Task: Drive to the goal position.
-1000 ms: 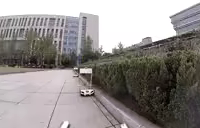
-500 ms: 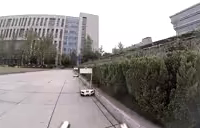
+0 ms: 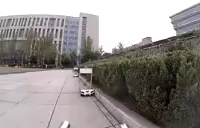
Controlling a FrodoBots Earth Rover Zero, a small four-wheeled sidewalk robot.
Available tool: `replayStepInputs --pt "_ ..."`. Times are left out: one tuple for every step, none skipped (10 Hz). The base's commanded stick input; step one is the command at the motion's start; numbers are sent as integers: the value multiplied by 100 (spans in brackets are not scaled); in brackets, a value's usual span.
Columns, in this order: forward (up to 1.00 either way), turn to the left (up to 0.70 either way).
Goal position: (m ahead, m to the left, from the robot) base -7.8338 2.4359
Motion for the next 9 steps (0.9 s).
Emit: replayStepInputs --pt "0 0" --pt "0 0" --pt "0 0" --pt "0 0" --pt "1 0" --pt "4 0" --pt "2 0" --pt "0 0" --pt "0 0"
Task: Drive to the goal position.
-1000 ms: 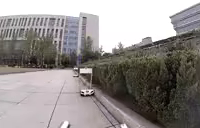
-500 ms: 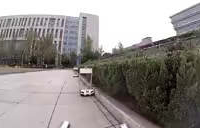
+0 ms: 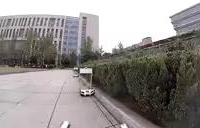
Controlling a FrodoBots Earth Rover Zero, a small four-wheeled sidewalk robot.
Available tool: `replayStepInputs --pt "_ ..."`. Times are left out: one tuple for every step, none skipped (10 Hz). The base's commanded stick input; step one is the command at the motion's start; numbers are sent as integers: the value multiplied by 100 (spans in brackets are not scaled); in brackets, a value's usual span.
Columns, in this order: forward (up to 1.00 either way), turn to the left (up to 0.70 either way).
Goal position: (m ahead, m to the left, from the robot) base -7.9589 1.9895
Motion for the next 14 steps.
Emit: replayStepInputs --pt "0 0" --pt "0 0" --pt "0 0" --pt "3 0" --pt "0 0" --pt "0 0" --pt "0 0" --pt "0 0" --pt "0 0" --pt "2 0" --pt "2 0" --pt "4 0" --pt "4 0" --pt "4 0"
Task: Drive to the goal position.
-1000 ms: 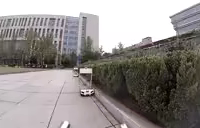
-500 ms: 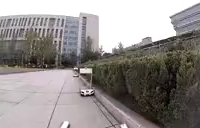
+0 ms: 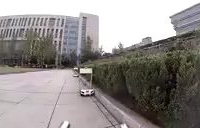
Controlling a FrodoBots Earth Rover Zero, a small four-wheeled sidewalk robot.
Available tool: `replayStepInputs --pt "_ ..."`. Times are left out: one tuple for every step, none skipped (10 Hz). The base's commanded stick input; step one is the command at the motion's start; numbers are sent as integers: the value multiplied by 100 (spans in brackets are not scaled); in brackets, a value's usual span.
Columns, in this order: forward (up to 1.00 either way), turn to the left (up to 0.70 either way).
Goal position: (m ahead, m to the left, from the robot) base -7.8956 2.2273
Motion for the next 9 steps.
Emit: replayStepInputs --pt "4 0" --pt "1 0" --pt "3 0" --pt "2 0" --pt "0 0" --pt "0 0" --pt "0 0" --pt "4 0" --pt "1 0"
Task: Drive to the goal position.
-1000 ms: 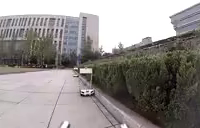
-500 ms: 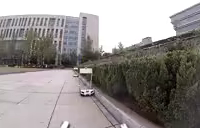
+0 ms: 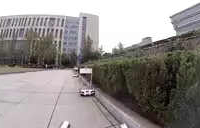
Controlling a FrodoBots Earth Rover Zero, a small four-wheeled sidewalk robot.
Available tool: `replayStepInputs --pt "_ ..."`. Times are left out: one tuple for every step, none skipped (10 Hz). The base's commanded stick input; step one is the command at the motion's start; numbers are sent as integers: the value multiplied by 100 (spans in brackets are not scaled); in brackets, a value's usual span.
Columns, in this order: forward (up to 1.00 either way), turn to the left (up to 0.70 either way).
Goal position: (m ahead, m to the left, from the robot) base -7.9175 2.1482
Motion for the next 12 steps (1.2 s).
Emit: replayStepInputs --pt "4 0" --pt "1 0" --pt "0 0" --pt "0 0" --pt "4 0" --pt "4 0" --pt "4 0" --pt "4 0" --pt "3 0" --pt "0 0" --pt "4 0" --pt "4 0"
